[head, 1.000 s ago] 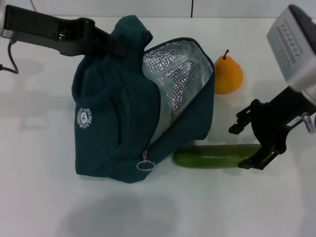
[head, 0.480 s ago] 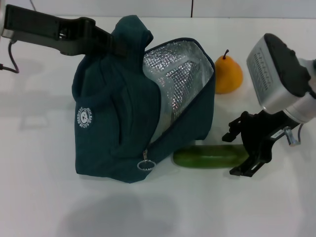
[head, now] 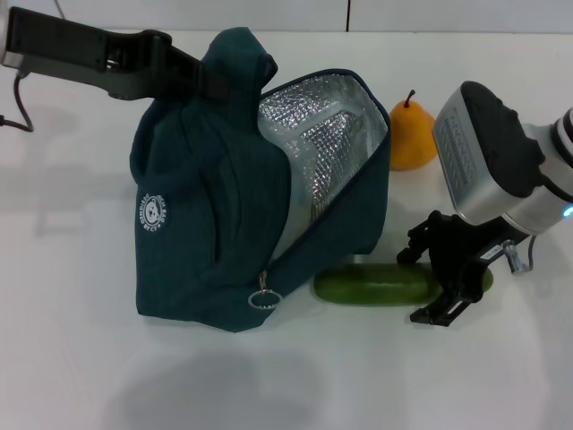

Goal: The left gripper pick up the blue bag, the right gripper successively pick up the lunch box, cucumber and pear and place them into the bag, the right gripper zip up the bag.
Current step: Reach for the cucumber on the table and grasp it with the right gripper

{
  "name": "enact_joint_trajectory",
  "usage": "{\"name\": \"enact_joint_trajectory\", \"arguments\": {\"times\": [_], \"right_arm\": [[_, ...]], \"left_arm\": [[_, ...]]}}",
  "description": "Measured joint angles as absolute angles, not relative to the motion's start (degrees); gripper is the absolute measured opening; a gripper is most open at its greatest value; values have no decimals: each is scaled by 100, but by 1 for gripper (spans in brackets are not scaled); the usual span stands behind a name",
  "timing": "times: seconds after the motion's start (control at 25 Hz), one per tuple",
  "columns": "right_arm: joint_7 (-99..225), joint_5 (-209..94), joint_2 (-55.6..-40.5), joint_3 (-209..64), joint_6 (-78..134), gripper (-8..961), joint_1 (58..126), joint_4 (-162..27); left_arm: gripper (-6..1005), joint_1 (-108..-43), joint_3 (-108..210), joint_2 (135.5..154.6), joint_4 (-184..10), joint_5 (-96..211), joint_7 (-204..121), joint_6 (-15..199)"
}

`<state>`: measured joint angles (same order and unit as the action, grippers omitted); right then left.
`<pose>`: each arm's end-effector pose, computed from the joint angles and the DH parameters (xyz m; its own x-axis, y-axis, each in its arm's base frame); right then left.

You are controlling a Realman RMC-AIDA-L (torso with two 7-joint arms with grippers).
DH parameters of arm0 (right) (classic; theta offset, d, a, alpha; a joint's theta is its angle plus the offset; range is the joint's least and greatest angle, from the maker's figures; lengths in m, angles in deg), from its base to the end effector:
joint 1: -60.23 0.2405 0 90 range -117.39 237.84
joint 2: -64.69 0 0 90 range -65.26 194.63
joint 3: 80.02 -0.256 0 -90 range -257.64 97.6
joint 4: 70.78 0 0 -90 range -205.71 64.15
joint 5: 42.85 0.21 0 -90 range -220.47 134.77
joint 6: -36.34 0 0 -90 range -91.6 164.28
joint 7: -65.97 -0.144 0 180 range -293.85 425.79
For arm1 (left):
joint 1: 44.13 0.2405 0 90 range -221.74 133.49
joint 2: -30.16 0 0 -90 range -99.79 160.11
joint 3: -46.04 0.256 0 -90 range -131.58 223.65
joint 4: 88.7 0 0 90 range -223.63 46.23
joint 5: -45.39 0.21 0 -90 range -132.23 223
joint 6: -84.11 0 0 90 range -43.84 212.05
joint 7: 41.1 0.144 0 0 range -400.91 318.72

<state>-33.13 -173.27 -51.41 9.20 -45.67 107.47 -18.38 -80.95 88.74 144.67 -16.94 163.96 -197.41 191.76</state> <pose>0.1609 0.3615 -0.0620 0.9360 0.1286 0.3277 0.1088 -0.9910 0.0783 -0.1673 0.3523 0.1044 0.3893 0.8693 0.3046 0.8890 -0.4411 0.1227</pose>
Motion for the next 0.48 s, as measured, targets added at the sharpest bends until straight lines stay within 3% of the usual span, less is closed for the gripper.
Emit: {"name": "enact_joint_trajectory", "arguments": {"times": [0.32, 0.48], "right_arm": [[-3347, -17306, -5141, 962, -4512, 783, 10663, -1696], [-3352, -17303, -5141, 1008, -4501, 650, 10660, -1684]], "left_arm": [[41, -8093, 8861, 14467, -1687, 16394, -19738, 19185], [41, -8095, 8860, 14467, -1685, 16394, -19737, 19185]]}}
